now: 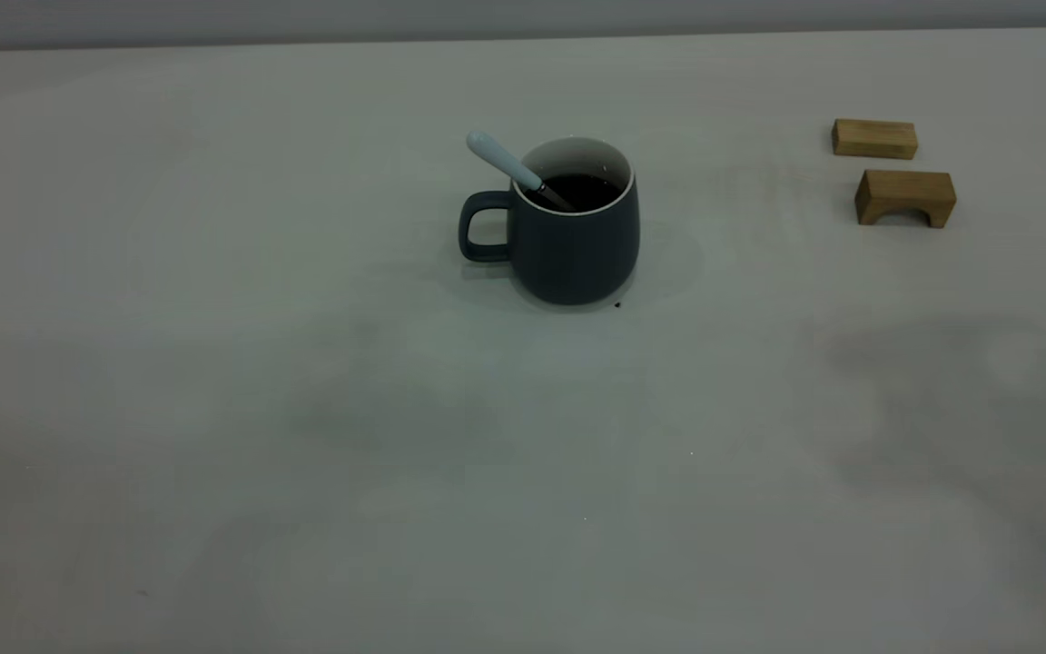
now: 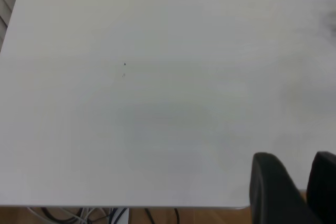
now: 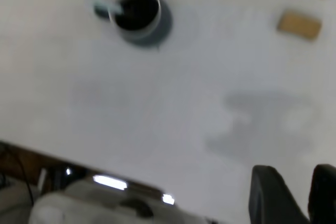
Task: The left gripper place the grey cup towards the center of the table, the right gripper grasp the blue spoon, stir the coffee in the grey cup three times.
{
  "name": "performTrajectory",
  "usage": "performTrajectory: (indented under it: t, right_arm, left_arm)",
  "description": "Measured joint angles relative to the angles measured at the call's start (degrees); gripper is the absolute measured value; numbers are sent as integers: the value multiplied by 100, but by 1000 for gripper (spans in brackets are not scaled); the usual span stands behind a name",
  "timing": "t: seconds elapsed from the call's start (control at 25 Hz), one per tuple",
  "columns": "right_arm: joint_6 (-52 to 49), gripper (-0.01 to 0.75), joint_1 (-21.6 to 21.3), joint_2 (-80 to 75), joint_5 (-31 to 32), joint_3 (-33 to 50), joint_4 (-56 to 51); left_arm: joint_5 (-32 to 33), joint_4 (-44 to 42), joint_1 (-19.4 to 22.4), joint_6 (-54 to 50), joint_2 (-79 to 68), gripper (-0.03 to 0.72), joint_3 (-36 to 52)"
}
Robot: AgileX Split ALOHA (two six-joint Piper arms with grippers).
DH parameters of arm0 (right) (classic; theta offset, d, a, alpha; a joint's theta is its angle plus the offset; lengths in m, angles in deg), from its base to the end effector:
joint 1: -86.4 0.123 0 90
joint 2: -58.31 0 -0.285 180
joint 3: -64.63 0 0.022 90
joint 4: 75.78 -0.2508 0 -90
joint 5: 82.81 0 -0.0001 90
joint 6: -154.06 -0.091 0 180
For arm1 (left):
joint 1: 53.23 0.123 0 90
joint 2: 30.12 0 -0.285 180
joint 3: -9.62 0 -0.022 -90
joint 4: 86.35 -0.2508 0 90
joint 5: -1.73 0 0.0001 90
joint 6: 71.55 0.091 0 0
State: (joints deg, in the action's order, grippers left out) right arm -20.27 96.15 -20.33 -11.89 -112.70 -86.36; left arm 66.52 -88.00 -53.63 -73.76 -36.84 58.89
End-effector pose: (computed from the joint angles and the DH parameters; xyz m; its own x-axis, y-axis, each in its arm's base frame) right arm 0.2245 0.0546 0.3829 -0.8596 -0.1856 -0.4761 -0.2801 0.9504 0.1351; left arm -0.0093 0.0024 0.2682 -0.5110 -0.0227 -0.8593 -0.0289 0.9995 -0.0093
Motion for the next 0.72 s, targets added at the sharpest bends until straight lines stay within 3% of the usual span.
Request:
performTrajectory:
  t: [0.24,0.4,0.72]
  right_arm:
    - [33,225,0,1866,0,2015,60]
    - [240,229,-18,3184,0,2899,193]
    - [265,236,-826,5183,-5,4113,338]
  left_arm:
    - [0,0,0,0,0,238,0]
    - [0,0,0,0,0,238,0]
    - [0,0,0,0,0,238,0]
